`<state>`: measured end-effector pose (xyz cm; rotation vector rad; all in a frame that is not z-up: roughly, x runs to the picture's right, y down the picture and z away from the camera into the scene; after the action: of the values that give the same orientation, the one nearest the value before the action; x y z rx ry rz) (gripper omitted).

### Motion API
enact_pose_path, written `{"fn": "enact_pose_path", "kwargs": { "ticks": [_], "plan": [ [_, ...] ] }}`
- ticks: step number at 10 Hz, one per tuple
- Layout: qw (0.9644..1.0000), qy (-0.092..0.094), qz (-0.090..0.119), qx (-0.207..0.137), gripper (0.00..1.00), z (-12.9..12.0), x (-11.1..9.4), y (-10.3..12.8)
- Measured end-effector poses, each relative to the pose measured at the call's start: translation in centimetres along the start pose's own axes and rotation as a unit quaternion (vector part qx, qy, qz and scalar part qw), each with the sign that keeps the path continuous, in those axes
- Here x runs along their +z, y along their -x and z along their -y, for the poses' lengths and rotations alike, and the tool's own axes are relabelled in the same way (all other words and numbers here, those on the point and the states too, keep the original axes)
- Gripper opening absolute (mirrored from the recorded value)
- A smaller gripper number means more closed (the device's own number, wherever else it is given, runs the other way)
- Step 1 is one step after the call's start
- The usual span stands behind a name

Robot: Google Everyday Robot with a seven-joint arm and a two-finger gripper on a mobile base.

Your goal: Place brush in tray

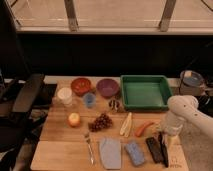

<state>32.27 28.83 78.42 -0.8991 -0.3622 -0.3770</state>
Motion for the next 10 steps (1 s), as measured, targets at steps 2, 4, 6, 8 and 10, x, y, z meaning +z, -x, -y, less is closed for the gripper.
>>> {"fn": "enact_pose_path", "kwargs": {
  "ticks": [2, 4, 6, 8, 10],
  "plan": [
    [1.0, 0.001, 0.001, -0.003, 0.2, 0.2, -0.2, 0.2],
    [1.0, -0.003, 0.002, 0.003, 0.14, -0.1, -0.3, 0.0],
    [0.9971, -0.067, 0.013, 0.031, 0.14, -0.4, -2.9, -0.4],
    [0.9897, -0.13, 0.015, 0.058, 0.14, -0.4, -7.1, -0.1],
    [0.9784, -0.185, -0.003, 0.092, 0.14, -0.4, -11.7, -0.2]
  ]
}}
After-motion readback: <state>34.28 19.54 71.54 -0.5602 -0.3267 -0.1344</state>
